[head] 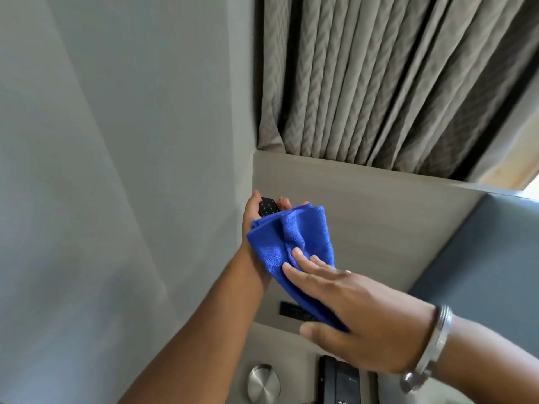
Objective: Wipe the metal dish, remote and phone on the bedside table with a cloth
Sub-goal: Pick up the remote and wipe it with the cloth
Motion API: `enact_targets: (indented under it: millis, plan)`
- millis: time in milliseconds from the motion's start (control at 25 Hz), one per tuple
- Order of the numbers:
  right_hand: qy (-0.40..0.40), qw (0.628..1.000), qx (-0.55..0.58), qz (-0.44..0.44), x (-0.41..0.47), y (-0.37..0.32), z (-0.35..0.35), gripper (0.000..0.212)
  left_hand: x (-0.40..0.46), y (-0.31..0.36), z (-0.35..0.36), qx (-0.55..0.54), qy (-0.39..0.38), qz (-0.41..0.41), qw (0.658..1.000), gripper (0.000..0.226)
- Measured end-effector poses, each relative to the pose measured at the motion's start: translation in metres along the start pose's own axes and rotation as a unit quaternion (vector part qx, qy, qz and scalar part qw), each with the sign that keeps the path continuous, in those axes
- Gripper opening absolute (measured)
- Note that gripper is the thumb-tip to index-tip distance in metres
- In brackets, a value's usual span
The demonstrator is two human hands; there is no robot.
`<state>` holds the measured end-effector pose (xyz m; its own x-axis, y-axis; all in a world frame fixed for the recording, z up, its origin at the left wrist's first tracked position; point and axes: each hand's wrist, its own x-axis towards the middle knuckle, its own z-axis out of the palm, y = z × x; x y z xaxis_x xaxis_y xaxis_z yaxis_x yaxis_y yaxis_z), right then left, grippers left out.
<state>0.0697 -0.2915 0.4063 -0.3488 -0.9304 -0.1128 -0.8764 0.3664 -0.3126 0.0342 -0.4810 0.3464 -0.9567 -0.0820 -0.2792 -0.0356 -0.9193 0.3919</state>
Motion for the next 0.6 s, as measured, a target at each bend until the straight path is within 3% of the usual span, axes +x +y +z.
enact_targets:
  millis: [80, 160, 200, 320, 600]
  plan:
    - [0.108, 0.991, 0.078, 0.016, -0.004, 0.009, -0.019, 0.063, 0.004, -0.006, 0.012, -0.015, -0.049, -0.002, 0.999, 0.052]
    - [0.259, 0.964, 0.056, 0.034, -0.005, 0.018, -0.028, 0.052, 0.001, -0.015, 0.023, -0.015, -0.135, -0.025, 0.99, 0.052]
    - [0.286, 0.957, 0.027, 0.052, -0.004, 0.019, -0.028, 0.058, -0.001, -0.019, 0.029, -0.012, -0.173, -0.037, 0.984, 0.056]
    - [0.22, 0.969, 0.016, 0.108, 0.005, 0.012, -0.003, 0.09, 0.0, -0.031, 0.042, -0.005, -0.209, -0.012, 0.978, 0.051]
    - [0.274, 0.943, -0.103, 0.155, 0.017, -0.005, 0.012, 0.062, -0.004, -0.012, 0.059, -0.025, -0.224, 0.032, 0.974, 0.049]
